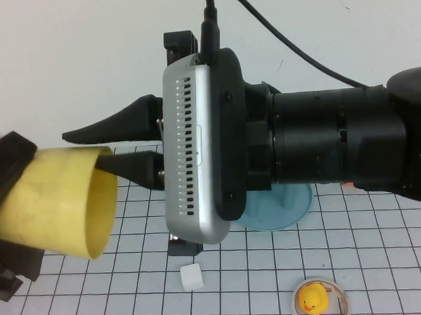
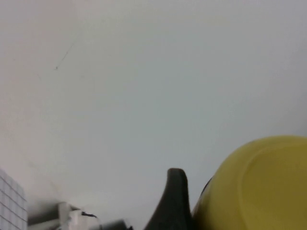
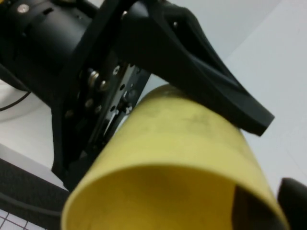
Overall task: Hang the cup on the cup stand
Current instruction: Adjust the cup with two arms, then place the cup on the cup holder
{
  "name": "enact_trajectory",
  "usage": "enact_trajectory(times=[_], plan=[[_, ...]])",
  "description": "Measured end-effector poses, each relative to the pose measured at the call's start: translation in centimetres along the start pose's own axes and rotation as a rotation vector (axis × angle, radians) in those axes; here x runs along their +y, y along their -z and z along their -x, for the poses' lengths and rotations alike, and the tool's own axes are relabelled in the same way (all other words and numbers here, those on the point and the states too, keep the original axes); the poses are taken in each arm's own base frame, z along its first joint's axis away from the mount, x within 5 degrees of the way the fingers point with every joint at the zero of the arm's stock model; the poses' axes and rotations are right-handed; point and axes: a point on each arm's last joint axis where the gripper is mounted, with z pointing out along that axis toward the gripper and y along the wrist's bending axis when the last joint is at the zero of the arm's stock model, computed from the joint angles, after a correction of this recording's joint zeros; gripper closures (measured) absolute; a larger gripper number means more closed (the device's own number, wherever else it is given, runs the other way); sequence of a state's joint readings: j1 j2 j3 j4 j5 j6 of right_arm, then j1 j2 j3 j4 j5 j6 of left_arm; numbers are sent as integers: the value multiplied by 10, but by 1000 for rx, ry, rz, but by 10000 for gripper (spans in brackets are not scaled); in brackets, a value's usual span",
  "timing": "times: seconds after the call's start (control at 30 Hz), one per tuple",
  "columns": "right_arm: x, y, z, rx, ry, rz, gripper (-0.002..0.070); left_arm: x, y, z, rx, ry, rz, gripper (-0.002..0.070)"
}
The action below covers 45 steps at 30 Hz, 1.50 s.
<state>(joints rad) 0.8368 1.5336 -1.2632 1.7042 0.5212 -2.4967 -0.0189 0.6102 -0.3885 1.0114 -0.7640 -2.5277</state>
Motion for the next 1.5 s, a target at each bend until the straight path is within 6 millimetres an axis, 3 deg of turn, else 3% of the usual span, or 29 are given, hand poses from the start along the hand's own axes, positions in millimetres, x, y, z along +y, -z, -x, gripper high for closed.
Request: enact_trajectory(times=[0.2,0.27,0.47,0.63,0.77,0.83,0.93,1.03,1.17,1.5], plan=[[-5,0,-8,85,-72,-66,272,1,0,3,-33,-141,18,106],[-8,2,-11,126,-103,-104,202,-1,-1,6,-58,-209,28,106],[-1,30,-7,199,-145,-176,153,-24,-8,16,-131,-431,35,106],[20,67,-10,294,-157,-230,150,-41,-30,30,-122,-775,76,106],[35,109,-17,437,-174,-370,205,-28,-60,47,-42,-1019,127,106],[42,131,-19,493,-180,-442,307,-16,-79,55,33,-1141,115,106],[56,163,-17,527,-183,-522,533,4,-105,64,145,-1266,42,106],[71,186,-13,490,-227,-568,638,27,-131,72,230,-1308,-21,106],[89,207,-14,431,-331,-614,669,65,-171,73,309,-1312,-11,106],[128,224,-41,459,-435,-608,678,155,-265,26,466,-1372,33,106]])
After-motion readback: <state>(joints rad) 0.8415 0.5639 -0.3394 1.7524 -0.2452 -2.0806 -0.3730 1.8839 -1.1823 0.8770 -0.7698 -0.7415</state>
